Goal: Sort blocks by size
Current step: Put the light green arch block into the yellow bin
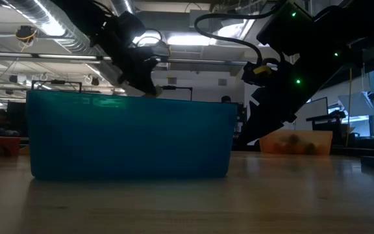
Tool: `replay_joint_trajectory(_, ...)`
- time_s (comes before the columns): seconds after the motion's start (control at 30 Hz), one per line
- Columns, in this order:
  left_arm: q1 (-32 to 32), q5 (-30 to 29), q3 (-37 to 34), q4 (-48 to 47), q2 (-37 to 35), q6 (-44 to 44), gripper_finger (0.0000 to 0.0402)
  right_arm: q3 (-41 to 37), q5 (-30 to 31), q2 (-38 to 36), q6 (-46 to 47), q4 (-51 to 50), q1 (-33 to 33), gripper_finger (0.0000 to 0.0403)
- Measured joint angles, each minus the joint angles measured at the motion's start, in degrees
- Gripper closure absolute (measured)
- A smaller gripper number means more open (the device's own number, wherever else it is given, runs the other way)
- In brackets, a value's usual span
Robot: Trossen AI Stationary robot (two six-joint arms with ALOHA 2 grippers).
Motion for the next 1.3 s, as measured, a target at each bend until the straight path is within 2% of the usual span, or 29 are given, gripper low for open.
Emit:
replay_joint_trajectory(0.27, -0.4, 7.1, 0.0, 8.0, 5.0, -2.0, 0.0346, 0.0, 0.0, 0.0, 0.0, 0.0, 0.0, 0.0111)
replay_joint_trajectory(0.67, -2.2, 7.2, 0.0, 8.5, 11.0, 2.0, 0.0345, 0.0, 0.0, 0.0, 0.0, 0.0, 0.0, 0.0111)
replay_joint_trajectory(1.3, -2.0, 4.5, 0.0, 6.2, 11.5, 3.0, 0.0344, 0.0, -0.1, 0.0, 0.0, -0.1, 0.0, 0.0111)
